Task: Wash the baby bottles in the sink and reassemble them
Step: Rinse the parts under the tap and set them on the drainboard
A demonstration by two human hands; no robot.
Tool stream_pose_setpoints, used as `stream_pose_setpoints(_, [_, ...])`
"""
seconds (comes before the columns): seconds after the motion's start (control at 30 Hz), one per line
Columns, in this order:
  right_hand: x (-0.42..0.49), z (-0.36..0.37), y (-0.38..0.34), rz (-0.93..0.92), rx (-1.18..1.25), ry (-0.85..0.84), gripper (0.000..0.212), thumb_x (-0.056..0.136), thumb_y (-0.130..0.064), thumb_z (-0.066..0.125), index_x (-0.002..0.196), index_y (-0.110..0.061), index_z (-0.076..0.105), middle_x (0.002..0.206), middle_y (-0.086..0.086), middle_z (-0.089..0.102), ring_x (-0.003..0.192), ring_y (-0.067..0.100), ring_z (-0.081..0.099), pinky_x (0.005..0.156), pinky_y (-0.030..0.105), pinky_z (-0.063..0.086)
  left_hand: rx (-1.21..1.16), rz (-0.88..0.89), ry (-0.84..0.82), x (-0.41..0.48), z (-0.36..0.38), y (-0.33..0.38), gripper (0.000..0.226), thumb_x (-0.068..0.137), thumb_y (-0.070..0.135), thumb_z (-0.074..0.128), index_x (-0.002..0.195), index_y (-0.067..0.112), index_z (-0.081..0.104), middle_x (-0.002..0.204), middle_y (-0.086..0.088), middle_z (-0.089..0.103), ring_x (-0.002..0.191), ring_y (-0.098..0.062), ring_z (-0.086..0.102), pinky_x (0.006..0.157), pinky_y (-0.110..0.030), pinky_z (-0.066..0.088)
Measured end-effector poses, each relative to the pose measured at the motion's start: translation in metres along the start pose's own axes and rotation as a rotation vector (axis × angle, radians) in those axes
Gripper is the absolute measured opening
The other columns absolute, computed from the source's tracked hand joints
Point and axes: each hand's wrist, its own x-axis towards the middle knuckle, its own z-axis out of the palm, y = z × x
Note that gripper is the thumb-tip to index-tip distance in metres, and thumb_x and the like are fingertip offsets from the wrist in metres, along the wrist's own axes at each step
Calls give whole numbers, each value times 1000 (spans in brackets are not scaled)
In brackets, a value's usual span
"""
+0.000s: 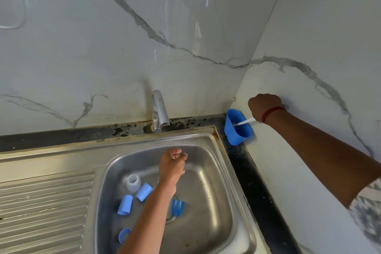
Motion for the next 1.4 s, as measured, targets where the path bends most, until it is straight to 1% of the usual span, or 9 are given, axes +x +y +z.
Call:
stream_pose_setpoints(0.1, [-2, 4, 1, -15, -31, -22, 16, 94, -8, 53, 104, -12, 65, 97, 4, 67, 74, 19, 53, 66, 28, 41, 8, -7, 0, -2, 1, -3, 26, 93, 12, 64, 119, 12, 60, 101, -3, 67, 84, -16, 63, 69, -31, 54])
stream_pose_setpoints(0.4, [-11, 19, -1, -40, -48, -11, 13, 95, -14, 54, 105, -14, 64, 76, -1, 51, 71, 16, 52, 64, 26, 41, 35, -4, -22, -9, -2, -6, 25, 94, 13, 64, 119, 14, 61, 106, -5, 68, 93, -19, 65, 77, -35, 57])
stream_pose_setpoints(0.6, [-12, 26, -4, -10, -52, 16, 13, 97, -18, 52, 105, -15, 62, 85, 0, 58, 71, 17, 54, 64, 26, 44, 31, -5, -20, -10, -2, -7, 12, 94, 11, 64, 98, 22, 62, 96, -6, 67, 87, -21, 63, 85, -43, 57])
stream_pose_setpoints(0.73, [-15, 26, -12, 5, -94, 42, 4, 96, -20, 54, 95, -17, 57, 83, -1, 57, 77, 16, 59, 78, 30, 55, 22, -1, -23, -11, -5, -6, 21, 94, 13, 65, 114, 15, 62, 103, -5, 68, 91, -20, 65, 83, -41, 57])
stream_pose_setpoints(0.83, [-18, 23, -19, -9, -79, 82, 11, 94, -23, 56, 104, -20, 58, 91, -2, 58, 95, 19, 59, 83, 32, 48, 12, 3, -16, -13, -9, -5, 23, 94, 13, 65, 117, 14, 61, 105, -6, 68, 92, -20, 65, 78, -37, 57])
stream_pose_setpoints(0.93, [-25, 21, -32, -71, 16, 136, 12, 93, -17, 56, 105, -15, 57, 91, 1, 53, 101, 22, 57, 81, 33, 43, -4, 1, 9, -15, -18, -5, 23, 93, 12, 65, 116, 13, 62, 103, -5, 68, 88, -20, 64, 74, -35, 56])
stream_pose_setpoints(1.13, [-51, 44, -97, -217, 458, 156, 10, 96, -12, 56, 96, -11, 66, 91, 3, 66, 88, 20, 67, 78, 32, 55, -19, -40, 92, -30, -57, -22, 15, 94, 10, 62, 107, 17, 61, 96, -4, 67, 82, -16, 62, 72, -33, 54])
stream_pose_setpoints(1.27, [-76, 79, -154, -277, 644, 44, 15, 94, -22, 60, 106, -17, 65, 102, 1, 66, 95, 17, 66, 84, 28, 53, -26, -131, 171, -43, -88, -46, 20, 93, 6, 58, 82, 22, 58, 85, -8, 61, 78, -19, 57, 69, -34, 49])
stream_pose_setpoints(1.4, [-101, 108, -209, -322, 776, -127, 38, 90, -26, 63, 127, -18, 63, 123, 6, 65, 113, 22, 62, 95, 31, 49, -69, -181, 262, -56, -117, -63, 14, 94, 5, 55, 91, 18, 61, 82, -8, 62, 70, -16, 58, 61, -29, 47])
